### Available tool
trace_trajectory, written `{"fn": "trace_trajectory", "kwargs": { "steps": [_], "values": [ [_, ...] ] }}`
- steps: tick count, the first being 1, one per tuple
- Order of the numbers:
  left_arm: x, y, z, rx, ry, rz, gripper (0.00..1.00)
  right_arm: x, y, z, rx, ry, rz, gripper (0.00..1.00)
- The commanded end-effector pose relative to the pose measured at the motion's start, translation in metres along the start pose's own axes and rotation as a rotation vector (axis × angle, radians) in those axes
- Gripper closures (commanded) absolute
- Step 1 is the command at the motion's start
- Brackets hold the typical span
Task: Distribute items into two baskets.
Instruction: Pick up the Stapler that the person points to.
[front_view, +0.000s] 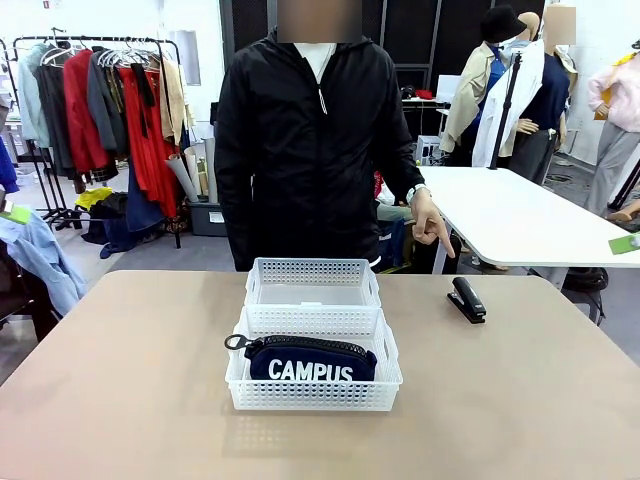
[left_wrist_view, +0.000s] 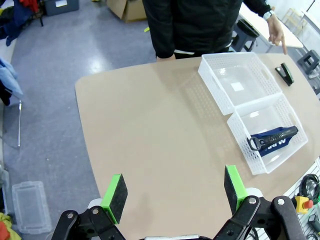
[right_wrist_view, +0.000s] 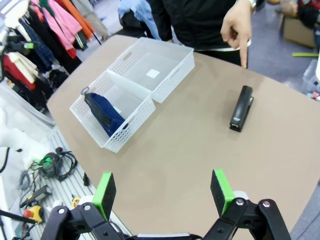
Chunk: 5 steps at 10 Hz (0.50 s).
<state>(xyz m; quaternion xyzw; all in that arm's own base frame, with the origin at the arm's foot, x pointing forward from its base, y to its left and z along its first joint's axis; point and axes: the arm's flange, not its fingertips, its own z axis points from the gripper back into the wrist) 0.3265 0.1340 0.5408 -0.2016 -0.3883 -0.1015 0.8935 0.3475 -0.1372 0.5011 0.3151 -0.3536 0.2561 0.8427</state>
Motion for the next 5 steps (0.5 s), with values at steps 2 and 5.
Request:
{"fn": "trace_trajectory", "kwargs": {
  "steps": [2, 5],
  "values": [
    [0.000, -0.002, -0.001, -0.009, -0.003, 0.006, 0.00, 0.047, -0.010, -0.031, -0.015, 0.055, -0.017, 0.00],
    [0.000, -0.002, -0.001, -0.009, -0.003, 0.006, 0.00, 0.075, -0.025, -0.068, -0.070, 0.138, -0.017, 0.00]
  ]
}}
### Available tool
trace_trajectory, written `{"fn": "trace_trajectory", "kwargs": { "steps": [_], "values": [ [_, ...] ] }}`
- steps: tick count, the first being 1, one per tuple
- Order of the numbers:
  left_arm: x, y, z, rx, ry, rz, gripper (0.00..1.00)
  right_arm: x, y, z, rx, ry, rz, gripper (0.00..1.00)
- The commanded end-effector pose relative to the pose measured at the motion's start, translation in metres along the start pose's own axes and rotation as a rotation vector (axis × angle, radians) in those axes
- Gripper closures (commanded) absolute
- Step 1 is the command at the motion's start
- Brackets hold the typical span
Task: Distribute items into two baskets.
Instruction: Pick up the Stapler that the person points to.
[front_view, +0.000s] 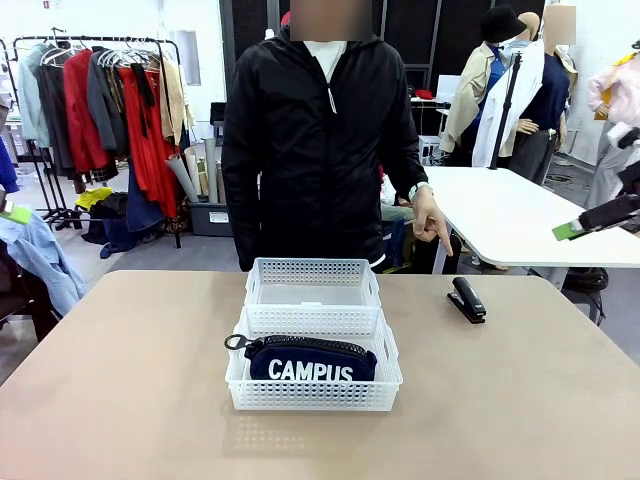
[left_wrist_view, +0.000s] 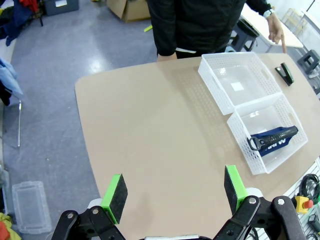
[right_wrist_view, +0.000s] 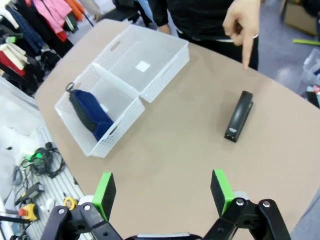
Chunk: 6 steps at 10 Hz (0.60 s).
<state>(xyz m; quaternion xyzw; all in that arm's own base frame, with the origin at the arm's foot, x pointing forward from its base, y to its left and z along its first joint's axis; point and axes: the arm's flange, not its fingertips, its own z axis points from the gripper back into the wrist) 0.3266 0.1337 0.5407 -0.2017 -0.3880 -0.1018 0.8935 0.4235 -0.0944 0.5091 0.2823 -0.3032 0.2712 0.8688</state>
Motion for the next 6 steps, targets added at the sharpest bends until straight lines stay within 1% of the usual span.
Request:
{"fn": "trace_trajectory", "kwargs": {
  "steps": [1, 3, 6],
  "values": [
    [0.000, -0.002, 0.000, -0.008, -0.003, 0.006, 0.00, 0.023, -0.012, -0.022, -0.058, 0.045, -0.022, 0.00],
    [0.000, -0.002, 0.000, -0.008, -0.003, 0.006, 0.00, 0.038, -0.018, -0.060, -0.114, 0.137, -0.025, 0.00],
    [0.000, -0.002, 0.000, -0.008, -0.003, 0.006, 0.00, 0.053, -0.025, -0.110, -0.153, 0.272, -0.002, 0.00]
  ]
}}
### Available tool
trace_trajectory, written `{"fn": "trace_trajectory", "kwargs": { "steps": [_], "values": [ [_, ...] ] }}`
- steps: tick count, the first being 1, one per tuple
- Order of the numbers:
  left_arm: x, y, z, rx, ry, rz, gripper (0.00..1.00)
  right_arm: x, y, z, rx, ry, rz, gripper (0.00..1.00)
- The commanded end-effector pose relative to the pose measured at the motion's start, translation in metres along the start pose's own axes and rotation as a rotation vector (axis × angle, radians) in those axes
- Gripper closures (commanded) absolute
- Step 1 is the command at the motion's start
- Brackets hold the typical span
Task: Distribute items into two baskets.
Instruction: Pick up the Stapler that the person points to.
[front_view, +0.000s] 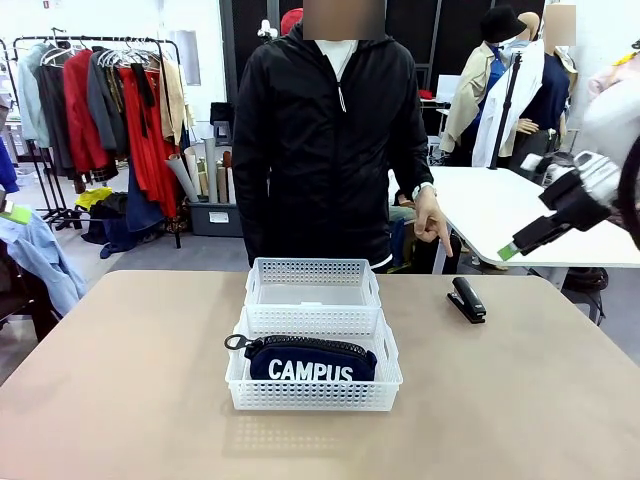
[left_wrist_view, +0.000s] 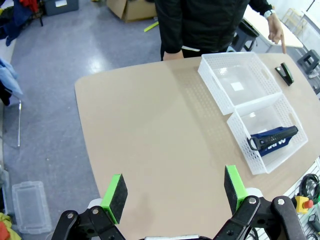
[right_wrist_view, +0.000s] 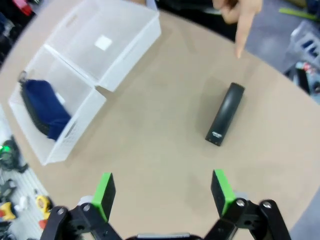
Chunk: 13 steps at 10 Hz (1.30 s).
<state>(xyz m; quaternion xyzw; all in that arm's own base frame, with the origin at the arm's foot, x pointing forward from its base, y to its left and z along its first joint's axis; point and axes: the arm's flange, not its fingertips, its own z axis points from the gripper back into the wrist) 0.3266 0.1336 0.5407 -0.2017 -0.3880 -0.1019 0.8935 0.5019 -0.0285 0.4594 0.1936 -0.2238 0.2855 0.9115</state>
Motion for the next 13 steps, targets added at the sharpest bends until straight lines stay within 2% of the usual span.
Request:
{"fn": "trace_trajectory", "kwargs": {
  "steps": [1, 5, 8, 13],
  "values": [
    [0.000, -0.002, 0.000, -0.008, -0.003, 0.007, 0.00, 0.022, -0.004, -0.016, -0.030, 0.086, -0.004, 0.00],
    [0.000, -0.002, 0.000, -0.008, -0.003, 0.007, 0.00, 0.034, -0.021, -0.075, -0.108, 0.213, 0.015, 0.00],
    [0.000, -0.002, 0.000, -0.008, -0.003, 0.007, 0.00, 0.041, -0.042, -0.103, -0.216, 0.222, 0.025, 0.00],
    [0.000, -0.002, 0.000, -0.008, -0.003, 0.007, 0.00, 0.054, -0.058, -0.130, -0.225, 0.252, 0.036, 0.00]
  ]
}}
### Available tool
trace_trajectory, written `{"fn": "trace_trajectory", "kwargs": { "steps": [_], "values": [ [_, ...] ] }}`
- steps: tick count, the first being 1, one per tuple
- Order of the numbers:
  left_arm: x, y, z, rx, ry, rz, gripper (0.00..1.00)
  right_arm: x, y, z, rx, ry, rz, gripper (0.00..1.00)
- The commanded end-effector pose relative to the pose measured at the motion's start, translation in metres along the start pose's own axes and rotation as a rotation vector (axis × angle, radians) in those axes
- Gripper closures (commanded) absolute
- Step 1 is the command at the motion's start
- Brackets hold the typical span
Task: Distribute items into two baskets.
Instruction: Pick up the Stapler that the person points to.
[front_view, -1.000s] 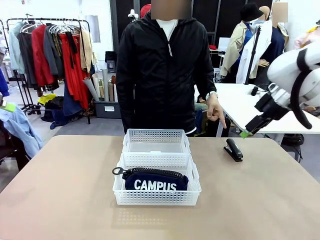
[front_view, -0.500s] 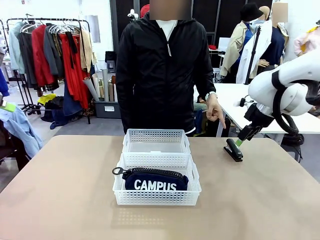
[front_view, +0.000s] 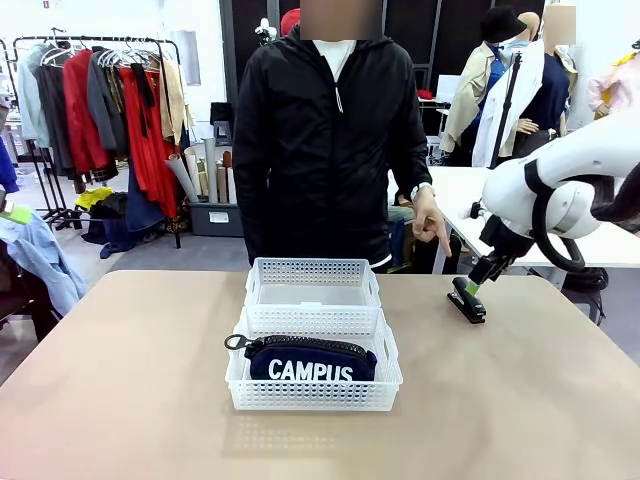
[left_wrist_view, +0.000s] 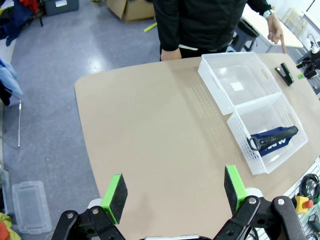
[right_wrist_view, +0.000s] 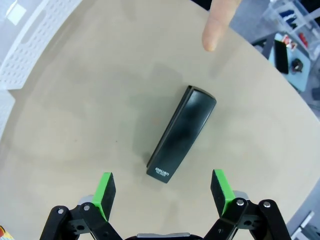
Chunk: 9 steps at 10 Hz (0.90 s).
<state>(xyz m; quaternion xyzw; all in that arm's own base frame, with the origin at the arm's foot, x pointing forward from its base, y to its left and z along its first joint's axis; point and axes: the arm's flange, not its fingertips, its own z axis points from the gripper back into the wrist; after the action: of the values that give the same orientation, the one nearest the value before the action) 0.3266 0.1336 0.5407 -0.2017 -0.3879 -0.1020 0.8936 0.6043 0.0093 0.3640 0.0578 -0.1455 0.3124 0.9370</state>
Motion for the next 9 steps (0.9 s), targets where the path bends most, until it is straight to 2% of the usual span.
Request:
{"fn": "trace_trajectory", "kwargs": {
  "steps": [1, 9],
  "values": [
    [0.000, -0.002, 0.000, -0.008, -0.004, 0.007, 0.00, 0.015, -0.006, -0.005, -0.036, 0.011, -0.040, 0.00],
    [0.000, -0.002, 0.000, -0.008, -0.004, 0.007, 0.00, 0.032, -0.023, -0.050, -0.055, 0.024, -0.149, 0.00]
  ]
}}
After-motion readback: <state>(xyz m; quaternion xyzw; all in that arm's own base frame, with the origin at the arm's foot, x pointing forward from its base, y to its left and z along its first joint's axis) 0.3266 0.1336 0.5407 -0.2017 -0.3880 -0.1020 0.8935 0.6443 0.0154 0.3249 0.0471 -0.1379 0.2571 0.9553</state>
